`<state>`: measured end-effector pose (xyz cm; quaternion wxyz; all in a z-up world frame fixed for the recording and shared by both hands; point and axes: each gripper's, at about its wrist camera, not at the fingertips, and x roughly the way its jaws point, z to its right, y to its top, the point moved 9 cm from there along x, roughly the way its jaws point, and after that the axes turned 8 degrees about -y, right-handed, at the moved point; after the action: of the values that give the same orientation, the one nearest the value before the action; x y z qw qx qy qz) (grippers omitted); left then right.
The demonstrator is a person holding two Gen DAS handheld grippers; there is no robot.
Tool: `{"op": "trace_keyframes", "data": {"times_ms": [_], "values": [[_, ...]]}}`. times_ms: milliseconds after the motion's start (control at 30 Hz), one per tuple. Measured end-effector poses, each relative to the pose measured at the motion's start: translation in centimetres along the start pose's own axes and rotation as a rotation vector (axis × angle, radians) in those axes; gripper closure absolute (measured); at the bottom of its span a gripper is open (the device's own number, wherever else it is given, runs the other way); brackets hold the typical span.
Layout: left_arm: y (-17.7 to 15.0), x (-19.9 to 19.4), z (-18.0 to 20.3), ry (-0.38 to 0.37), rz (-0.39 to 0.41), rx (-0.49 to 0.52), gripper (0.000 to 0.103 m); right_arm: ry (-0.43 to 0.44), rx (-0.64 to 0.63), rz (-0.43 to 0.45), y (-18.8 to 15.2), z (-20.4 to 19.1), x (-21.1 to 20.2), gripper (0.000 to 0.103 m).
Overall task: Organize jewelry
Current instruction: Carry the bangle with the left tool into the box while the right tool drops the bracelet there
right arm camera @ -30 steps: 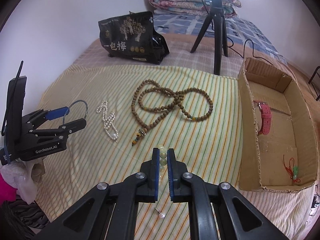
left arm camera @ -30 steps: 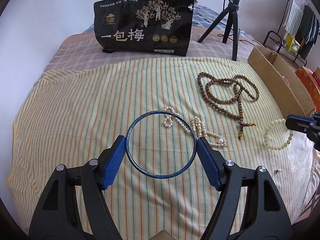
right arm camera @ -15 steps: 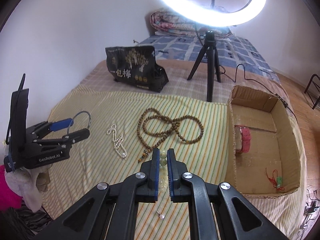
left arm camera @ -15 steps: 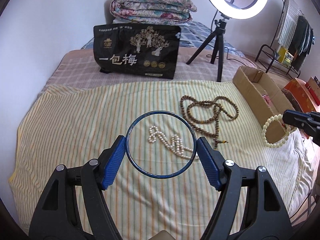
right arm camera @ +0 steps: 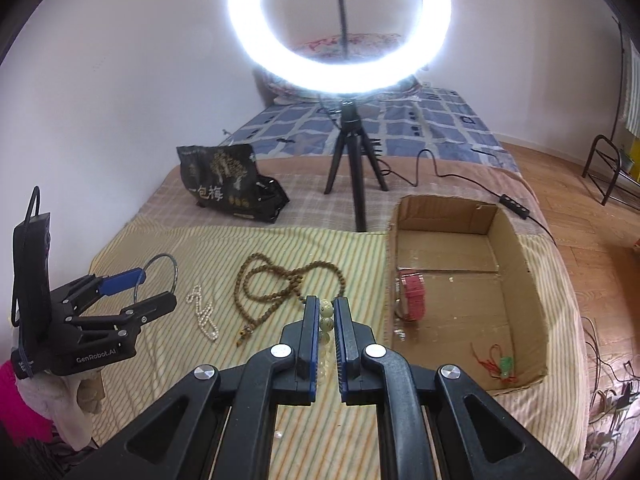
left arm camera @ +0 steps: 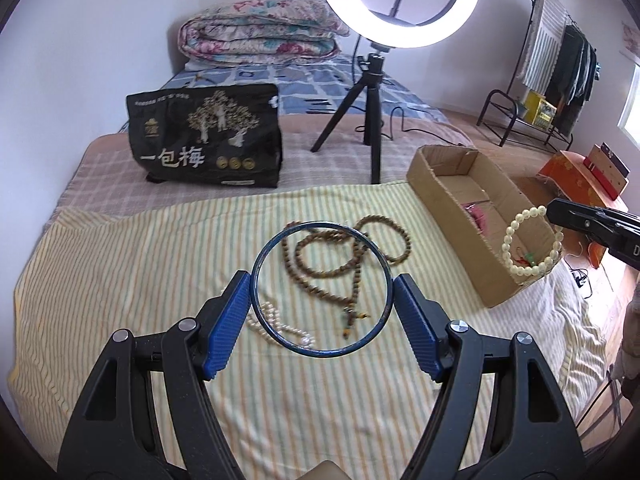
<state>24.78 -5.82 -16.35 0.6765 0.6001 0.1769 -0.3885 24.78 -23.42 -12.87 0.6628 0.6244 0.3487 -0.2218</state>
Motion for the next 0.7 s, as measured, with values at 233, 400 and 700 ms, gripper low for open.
{"op": "trace_keyframes", "data": {"times_ms": [233, 400, 700], "values": [[1.3, 1.2, 4.4, -0.049, 0.011, 0.043, 0.029, -0.03, 0.054, 0.019, 1.0, 3.4, -0.3, 0.098], [1.7, 2.8, 8.0, -0.086, 0.002, 0.082, 0.029, -0.051, 0.085, 0.027, 1.6, 5.7, 0.1, 0.098], [1.8, 5.6, 12.7, -0.138, -0.016, 0.129, 0.029, -0.082, 0.144, 0.038, 2.9, 9.8, 1.2, 0.098]]}}
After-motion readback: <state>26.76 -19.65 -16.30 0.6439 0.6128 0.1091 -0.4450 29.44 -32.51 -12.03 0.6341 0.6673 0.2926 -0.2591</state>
